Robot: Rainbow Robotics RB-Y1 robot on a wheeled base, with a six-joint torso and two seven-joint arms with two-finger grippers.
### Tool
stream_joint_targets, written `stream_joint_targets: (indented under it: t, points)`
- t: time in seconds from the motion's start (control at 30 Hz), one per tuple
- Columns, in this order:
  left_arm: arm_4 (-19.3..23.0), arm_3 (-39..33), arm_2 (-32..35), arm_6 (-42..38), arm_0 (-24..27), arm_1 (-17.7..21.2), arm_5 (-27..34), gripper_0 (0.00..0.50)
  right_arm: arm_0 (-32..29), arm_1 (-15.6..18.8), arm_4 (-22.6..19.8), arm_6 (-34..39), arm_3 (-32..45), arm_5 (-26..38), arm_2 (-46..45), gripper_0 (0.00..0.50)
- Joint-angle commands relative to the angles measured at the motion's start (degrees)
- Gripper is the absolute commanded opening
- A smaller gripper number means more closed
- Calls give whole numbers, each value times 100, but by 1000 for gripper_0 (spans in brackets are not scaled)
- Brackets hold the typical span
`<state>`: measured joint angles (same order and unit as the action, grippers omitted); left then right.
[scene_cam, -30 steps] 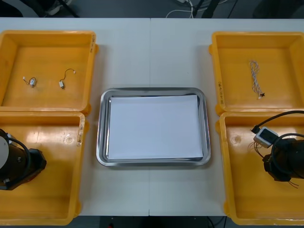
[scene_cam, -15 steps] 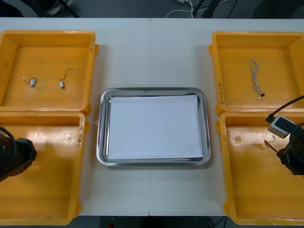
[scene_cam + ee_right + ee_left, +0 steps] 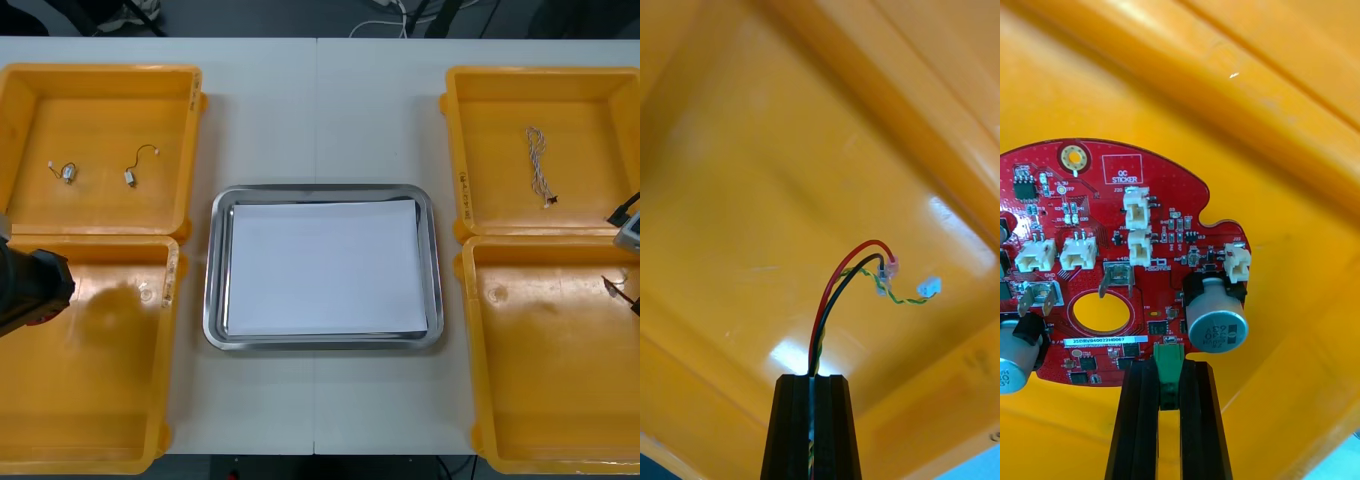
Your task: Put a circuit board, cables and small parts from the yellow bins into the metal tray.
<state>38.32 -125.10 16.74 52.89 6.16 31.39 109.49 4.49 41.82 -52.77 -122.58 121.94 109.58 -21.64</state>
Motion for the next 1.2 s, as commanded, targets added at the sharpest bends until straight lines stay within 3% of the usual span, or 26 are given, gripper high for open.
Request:
stream_joint_targets:
  t: [0.03, 0.2, 0.63, 0.9, 1.2]
  points:
    - [360, -251, 127, 723, 430, 438, 51, 1, 237, 125, -67, 252, 189, 42, -359, 0]
    - [703, -410, -119, 688, 747, 605, 51, 0, 439, 125, -155, 1016, 356, 42, -253, 0]
    - [941, -418, -1340, 609, 1608, 878, 51, 1, 1256, 133, -234, 2291, 611, 42, 679, 0]
    - [1336, -225, -1885, 433, 2188, 860, 51, 1, 1652, 160, -251, 2361, 673, 42, 1171, 0]
    - [1292, -111, -2808, 222, 2751, 544, 51, 0, 2047, 353, -287, 2414, 690, 42, 1830, 0]
